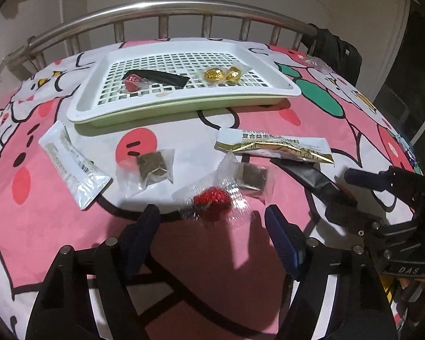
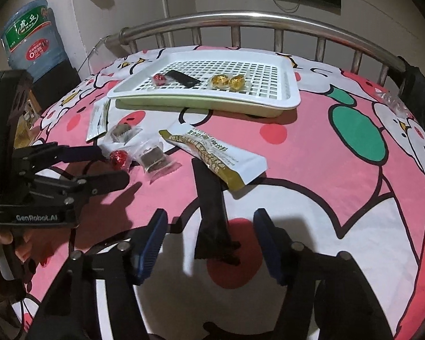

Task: Organize snacks
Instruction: 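Grasp the second red foil chocolate with the left tool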

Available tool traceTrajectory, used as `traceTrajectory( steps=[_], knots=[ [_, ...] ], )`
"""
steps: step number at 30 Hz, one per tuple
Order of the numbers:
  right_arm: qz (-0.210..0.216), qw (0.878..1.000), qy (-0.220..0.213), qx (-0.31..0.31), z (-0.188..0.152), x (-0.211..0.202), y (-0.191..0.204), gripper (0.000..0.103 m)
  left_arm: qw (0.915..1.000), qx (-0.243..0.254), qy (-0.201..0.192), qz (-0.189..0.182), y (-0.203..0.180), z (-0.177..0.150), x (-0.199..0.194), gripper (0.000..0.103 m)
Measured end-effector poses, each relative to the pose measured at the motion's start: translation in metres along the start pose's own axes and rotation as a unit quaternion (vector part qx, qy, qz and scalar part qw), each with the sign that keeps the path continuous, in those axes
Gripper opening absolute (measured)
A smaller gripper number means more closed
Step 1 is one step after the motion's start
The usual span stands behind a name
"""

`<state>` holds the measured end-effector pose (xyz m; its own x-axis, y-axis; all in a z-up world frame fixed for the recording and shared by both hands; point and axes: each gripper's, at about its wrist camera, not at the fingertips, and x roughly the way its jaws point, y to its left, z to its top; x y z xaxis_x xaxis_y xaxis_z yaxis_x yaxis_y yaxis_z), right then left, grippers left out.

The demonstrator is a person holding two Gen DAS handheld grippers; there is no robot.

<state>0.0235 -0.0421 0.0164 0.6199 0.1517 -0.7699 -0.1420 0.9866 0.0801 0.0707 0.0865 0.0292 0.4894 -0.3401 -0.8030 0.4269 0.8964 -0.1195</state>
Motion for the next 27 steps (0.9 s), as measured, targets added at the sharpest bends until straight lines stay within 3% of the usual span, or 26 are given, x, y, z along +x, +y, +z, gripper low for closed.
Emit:
traceTrajectory(
  steps=[5,13,19,21,27],
  knots=[
    [0.002,1.0,0.005,0.0,0.002,0.006,0.002,0.058,1.0,-0.001,0.007,-0.003,0.002,0.003,0.007,0.066],
    [-0.011,1.0,0.013,-0.018,0.002,0.013,0.01,0.025,0.9998,0.012,-0.007,0.013,0.002,0.001,0.008,0.042],
    [0.016,1.0,0.016,-0.007,-0.001,0.01,0.011,0.023,0.9999,-0.004,-0.01,-0.002,0.008,-0.007,0.0,0.037],
    [0.03,0.999,0.017,-0.001,-0.002,0.008,0.013,0.016,0.9999,-0.01,-0.012,-0.005,0.01,-0.01,-0.004,0.037],
    [0.047,0.999,0.009,0.002,-0.003,-0.003,0.021,0.011,0.9995,-0.015,-0.023,-0.013,0.012,-0.017,-0.019,0.037]
  ],
)
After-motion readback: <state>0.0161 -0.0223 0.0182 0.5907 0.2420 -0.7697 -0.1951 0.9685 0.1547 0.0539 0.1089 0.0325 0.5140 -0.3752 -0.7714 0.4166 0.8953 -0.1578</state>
